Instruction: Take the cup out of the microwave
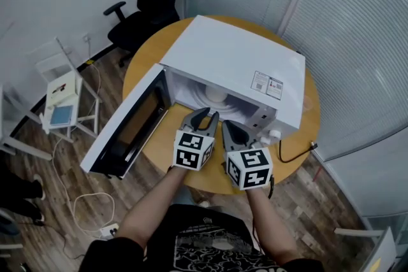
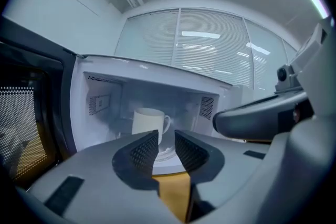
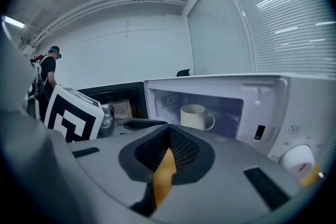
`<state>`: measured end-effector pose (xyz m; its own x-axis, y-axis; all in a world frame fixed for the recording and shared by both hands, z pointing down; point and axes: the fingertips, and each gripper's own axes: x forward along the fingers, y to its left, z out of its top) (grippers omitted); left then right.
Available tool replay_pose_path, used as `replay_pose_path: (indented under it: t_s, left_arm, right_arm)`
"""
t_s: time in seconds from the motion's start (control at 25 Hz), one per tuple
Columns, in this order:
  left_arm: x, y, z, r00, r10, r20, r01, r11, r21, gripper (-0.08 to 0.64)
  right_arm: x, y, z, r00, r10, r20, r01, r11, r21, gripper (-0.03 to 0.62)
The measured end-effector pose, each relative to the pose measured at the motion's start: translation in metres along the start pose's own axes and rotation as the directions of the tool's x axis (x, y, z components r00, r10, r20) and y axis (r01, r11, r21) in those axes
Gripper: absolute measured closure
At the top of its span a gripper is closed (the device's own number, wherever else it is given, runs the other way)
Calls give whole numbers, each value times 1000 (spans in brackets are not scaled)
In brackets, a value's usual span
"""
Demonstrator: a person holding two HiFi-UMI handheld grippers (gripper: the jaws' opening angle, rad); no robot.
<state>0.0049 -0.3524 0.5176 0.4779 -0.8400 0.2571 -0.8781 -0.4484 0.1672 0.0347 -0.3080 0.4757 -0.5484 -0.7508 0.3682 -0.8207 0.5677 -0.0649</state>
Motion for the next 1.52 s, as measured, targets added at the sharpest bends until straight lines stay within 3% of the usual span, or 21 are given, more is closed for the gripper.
replay_pose_path:
  t_s: [0.4,0.84,1.52]
  left_arm:
    - [41,26,-5,999,-31,8,31,999,20,329]
    - [84,41,-9,995,-85,-56,87,995,39,152]
    - [120,52,-2,981,-168,-99,176,981,82,38]
  right_arm:
    - [25,-11,-9,999,-38,-16,38,999,-6,577]
    - [43,-22,-12,996,-82,-44,83,997,0,577]
    - [60,-31,-13,991,-115,-62,116,993,12,577]
